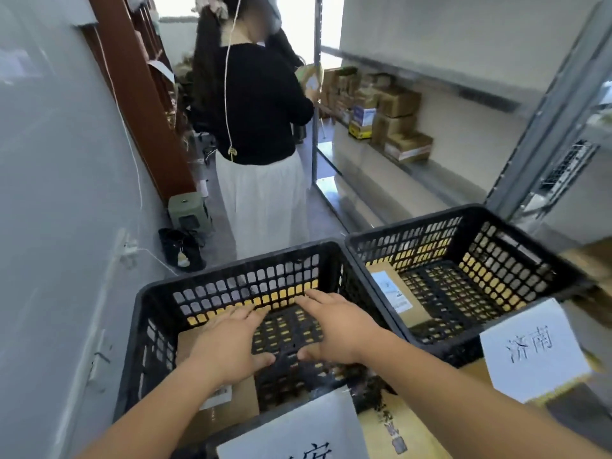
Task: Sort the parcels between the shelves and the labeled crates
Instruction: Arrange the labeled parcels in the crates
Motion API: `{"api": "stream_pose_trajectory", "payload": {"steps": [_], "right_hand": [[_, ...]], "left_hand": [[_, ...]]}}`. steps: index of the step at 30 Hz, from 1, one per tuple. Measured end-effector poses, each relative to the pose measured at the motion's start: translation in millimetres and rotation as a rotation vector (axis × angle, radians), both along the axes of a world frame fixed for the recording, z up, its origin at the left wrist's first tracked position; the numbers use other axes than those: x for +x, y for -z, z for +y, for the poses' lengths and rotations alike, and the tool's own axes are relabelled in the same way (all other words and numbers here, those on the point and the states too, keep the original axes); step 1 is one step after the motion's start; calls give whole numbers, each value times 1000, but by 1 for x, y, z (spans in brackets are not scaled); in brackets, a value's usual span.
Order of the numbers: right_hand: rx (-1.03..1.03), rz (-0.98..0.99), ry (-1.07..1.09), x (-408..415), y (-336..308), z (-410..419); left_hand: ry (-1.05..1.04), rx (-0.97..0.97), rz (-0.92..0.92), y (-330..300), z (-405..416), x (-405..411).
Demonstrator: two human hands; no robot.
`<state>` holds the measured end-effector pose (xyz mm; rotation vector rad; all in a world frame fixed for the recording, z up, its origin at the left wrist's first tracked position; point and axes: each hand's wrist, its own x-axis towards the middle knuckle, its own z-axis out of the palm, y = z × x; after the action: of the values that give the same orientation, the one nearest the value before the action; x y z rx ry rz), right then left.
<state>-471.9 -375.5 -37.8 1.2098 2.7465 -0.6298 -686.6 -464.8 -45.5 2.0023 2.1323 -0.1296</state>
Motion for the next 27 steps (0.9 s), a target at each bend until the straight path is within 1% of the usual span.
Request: {"api": "stream_pose_trajectory", "payload": {"steps": [7,13,18,23,27], "right_hand": [[53,58,153,97,-42,-8],[113,47,280,203,-51,-13],[79,83,406,309,-59,-20],[77,90,556,419,-53,-24],[47,107,683,485,-48,-17]], "left_hand": [[168,92,7,-37,31,87],[329,129,-24,-57,59,198],[436,124,-52,-58,79,305],[521,107,-111,-55,102,409],[583,114,-160,-50,122,476]]}}
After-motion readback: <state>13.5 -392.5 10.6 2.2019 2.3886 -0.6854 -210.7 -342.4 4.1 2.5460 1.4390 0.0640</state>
